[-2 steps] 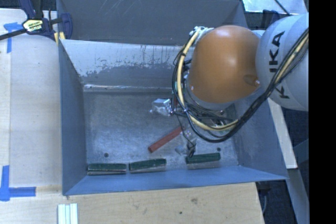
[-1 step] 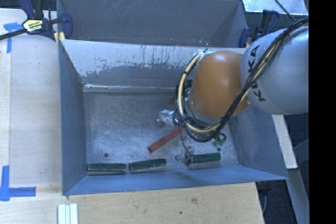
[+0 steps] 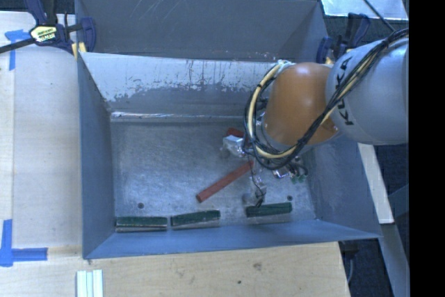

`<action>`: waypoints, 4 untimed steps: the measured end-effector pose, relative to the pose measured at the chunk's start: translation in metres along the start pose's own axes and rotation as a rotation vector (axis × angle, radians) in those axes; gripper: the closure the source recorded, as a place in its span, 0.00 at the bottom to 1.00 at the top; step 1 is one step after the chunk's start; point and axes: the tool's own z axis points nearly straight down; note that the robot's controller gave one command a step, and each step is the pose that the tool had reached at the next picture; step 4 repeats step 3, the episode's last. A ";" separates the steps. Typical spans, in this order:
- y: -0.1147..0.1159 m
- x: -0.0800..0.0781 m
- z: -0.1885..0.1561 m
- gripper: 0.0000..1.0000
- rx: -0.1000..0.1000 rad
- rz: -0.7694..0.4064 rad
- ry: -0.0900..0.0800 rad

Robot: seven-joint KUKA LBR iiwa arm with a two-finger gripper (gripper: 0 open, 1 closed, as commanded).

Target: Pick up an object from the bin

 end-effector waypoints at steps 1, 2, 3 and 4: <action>0.003 -0.002 -0.004 1.00 -0.001 -0.004 -0.004; 0.017 -0.004 -0.004 1.00 0.000 -0.124 -0.002; 0.087 0.003 -0.134 1.00 -0.002 -0.157 -0.008; 0.087 0.003 -0.134 1.00 -0.002 -0.157 -0.008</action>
Offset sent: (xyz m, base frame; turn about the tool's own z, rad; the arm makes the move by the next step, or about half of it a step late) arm 0.0000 0.0000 0.0000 0.0000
